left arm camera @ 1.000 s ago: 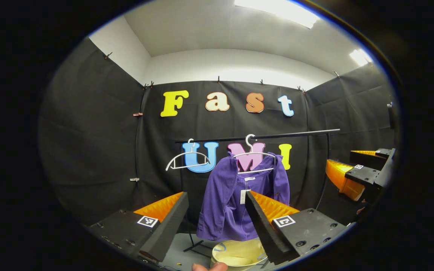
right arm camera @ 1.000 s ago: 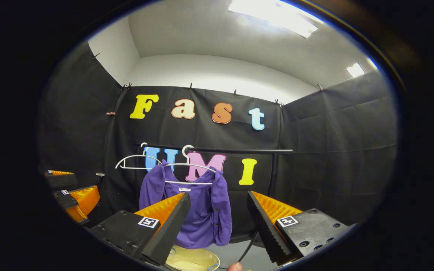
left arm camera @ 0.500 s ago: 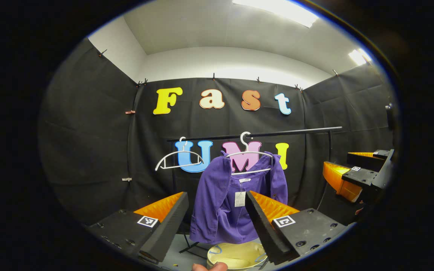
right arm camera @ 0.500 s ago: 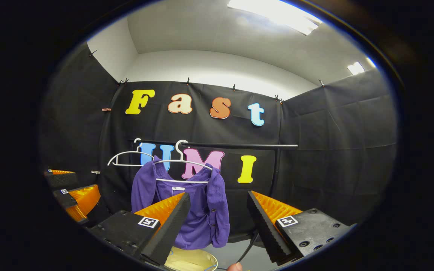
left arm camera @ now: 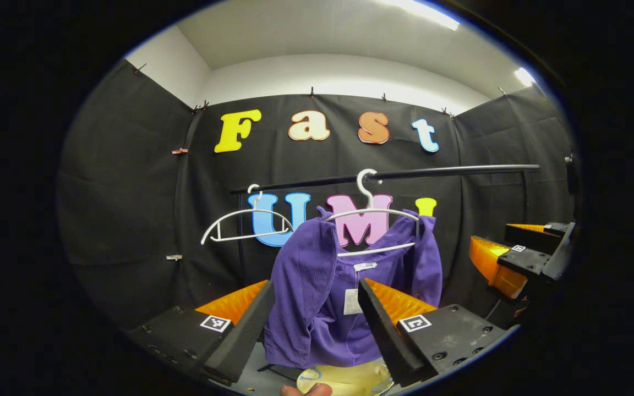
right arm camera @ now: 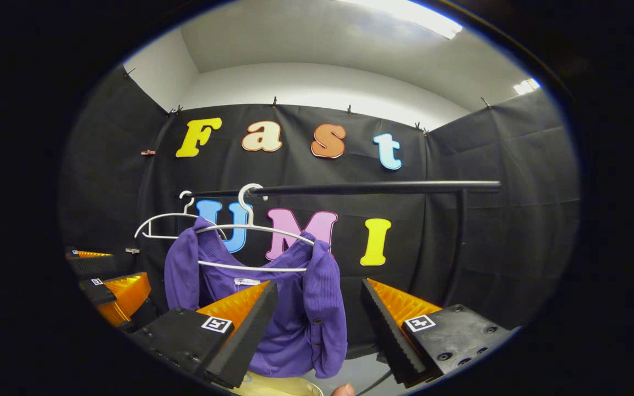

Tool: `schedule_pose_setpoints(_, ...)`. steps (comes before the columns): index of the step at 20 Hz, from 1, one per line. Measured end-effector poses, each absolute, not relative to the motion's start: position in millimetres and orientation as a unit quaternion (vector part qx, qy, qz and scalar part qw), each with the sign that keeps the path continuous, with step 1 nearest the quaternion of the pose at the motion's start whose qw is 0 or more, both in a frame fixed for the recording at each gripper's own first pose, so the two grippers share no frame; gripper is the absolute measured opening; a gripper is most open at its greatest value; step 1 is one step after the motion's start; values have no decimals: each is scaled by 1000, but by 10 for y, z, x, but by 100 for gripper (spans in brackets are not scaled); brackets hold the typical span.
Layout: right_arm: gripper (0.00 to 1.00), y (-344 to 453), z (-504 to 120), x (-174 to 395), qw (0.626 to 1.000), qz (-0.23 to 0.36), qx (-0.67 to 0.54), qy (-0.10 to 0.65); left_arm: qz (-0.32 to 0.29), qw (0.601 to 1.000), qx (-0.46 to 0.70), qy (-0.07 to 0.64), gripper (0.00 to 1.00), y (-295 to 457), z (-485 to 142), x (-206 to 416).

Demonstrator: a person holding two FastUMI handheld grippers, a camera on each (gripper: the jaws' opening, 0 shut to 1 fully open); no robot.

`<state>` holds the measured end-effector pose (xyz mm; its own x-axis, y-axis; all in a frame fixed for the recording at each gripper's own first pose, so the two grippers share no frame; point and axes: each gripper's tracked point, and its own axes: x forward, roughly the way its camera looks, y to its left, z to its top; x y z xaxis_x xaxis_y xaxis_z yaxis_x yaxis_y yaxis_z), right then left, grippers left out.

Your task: Grasp the clothes on the hanger with both hands and then place them into the laundry hamper below.

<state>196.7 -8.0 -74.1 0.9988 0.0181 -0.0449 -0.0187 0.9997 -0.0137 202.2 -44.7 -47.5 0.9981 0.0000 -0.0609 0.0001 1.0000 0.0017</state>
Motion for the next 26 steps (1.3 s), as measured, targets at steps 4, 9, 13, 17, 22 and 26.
schedule_pose_setpoints(4, 98, -14, -1009, 2539, 999, 26, 4, 23, 28, 999, 20, 29, 95, -426, -684, 2644)
schedule_pose_setpoints(9, 98, 34, -1341, 3055, 999, 41, -9, 28, 53, 997, 52, 28, 92, -487, -924, 3143)
schedule_pose_setpoints(13, 98, 67, -1484, 3288, 998, 48, -6, 34, 83, 994, 69, 27, 92, -381, -969, 3366)
schedule_pose_setpoints(17, 98, 67, -1595, 3507, 998, 50, -17, 37, 91, 993, 71, 24, 92, -349, -965, 3507)
schedule_pose_setpoints(22, 6, 116, -1632, 3544, 995, 87, 13, 39, 88, 993, 75, 18, 8, -279, -943, 3571)
schedule_pose_setpoints(26, 7, 5, -1662, 3548, 995, 81, 53, 31, 67, 995, 66, 27, 7, -293, -1005, 3578)
